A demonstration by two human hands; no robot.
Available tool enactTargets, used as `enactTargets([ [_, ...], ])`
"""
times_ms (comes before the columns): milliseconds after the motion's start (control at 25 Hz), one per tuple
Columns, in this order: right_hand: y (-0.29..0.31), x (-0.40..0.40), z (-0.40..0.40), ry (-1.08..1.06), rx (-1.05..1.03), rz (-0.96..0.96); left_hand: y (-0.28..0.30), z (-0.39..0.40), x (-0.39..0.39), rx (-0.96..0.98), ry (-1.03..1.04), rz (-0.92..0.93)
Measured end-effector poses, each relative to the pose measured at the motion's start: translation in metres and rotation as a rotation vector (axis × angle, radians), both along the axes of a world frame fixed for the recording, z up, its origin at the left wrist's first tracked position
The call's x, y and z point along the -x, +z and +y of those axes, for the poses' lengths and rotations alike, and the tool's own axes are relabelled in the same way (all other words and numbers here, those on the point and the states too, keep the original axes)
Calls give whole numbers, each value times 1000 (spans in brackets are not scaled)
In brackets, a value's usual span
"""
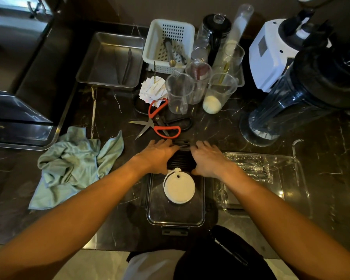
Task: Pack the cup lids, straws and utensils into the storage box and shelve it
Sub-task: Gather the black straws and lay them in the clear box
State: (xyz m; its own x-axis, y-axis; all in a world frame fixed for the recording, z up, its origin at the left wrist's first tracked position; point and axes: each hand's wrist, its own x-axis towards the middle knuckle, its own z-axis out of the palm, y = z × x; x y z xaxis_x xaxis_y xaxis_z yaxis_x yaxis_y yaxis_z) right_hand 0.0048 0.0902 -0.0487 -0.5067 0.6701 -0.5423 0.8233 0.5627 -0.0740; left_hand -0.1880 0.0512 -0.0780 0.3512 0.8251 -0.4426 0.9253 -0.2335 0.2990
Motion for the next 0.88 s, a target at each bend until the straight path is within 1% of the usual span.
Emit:
enactTargets([
  [80, 4, -3, 0, 0, -17, 38, 3, 1, 1, -5, 16, -20],
  [200, 21, -11, 3, -7, -54, 154, 12, 10, 2, 28, 15, 24],
  [280, 39, -26, 5, -70, -79, 284, 22, 17, -1, 49, 2, 58],
  [400, 62, -59, 5, -212, -173, 482, 41, 30, -11, 77, -23, 78],
  [480, 68, -87, 2, -329, -218, 568, 57, 37, -27, 23, -56, 55],
  [520, 70, -101, 0, -386, -231, 590, 63, 39, -40, -25, -74, 16],
  [600, 70, -126, -6, -492, -227, 610, 72, 38, -65, -89, -65, -168],
  [680, 67, -147, -14, -561, -198, 586, 77, 33, -91, -77, -39, -333],
  [800, 56, -172, -24, -561, -180, 514, 77, 22, -129, -74, -52, -426],
  [880, 47, -186, -27, -558, -125, 424, 73, 13, -149, -80, -63, -467],
])
